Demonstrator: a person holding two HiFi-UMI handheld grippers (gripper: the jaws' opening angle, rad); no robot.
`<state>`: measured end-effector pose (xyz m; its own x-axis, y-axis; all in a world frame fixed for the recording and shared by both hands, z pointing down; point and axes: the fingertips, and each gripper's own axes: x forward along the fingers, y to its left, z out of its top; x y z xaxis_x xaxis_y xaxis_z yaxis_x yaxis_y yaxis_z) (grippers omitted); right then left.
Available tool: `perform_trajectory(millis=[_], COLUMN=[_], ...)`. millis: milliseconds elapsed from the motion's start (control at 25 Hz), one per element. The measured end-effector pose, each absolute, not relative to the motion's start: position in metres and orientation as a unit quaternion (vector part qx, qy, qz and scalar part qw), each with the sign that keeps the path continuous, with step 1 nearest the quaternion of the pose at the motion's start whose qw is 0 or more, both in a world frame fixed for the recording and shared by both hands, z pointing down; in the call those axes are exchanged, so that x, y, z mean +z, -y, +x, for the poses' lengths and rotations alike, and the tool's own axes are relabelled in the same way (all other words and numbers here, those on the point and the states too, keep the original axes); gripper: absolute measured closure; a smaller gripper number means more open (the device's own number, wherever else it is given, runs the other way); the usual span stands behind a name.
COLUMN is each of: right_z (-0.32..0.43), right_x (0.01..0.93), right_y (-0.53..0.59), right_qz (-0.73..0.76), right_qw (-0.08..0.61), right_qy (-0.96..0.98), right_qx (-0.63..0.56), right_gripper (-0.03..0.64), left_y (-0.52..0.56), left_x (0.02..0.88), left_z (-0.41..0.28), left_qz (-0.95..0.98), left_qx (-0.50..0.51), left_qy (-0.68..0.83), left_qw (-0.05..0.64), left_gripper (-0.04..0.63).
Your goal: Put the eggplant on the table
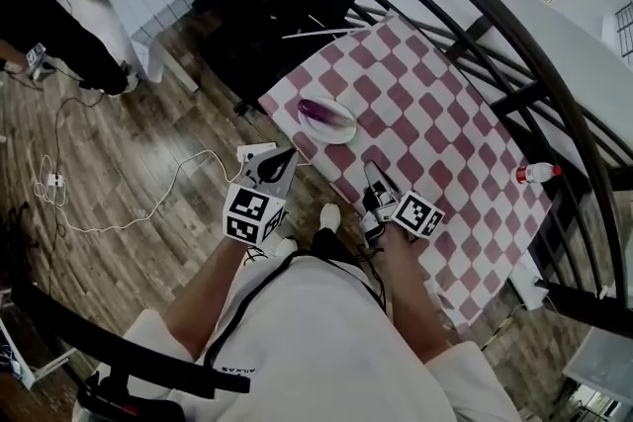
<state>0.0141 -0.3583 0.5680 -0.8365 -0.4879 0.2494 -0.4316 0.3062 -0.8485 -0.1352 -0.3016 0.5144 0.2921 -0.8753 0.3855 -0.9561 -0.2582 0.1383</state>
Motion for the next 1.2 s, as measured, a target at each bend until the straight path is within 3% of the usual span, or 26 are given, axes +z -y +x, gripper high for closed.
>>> perform_trajectory(millis=[640, 1200], right_z=[0.034, 0.060], right_x=[0.453, 0.439], right_y=[0.229, 0.183], right_qz=[-0.297, -0.311], right_qw=[0.100, 0.079], right_qy=[-0.861, -0.874], right_qx=[-0.401, -0.364], right_gripper=[0.612, 0.612], left_y=[0.203, 0.174], left_x=[0.459, 0.443], left_z=[-0.131, -0.110], left_qz=[0.823, 0.827], left_qx=[0.079, 0.072], left_qy=[0.548, 0.545], left_qw=[0.129, 0.116], left_gripper=[0.591, 0.591])
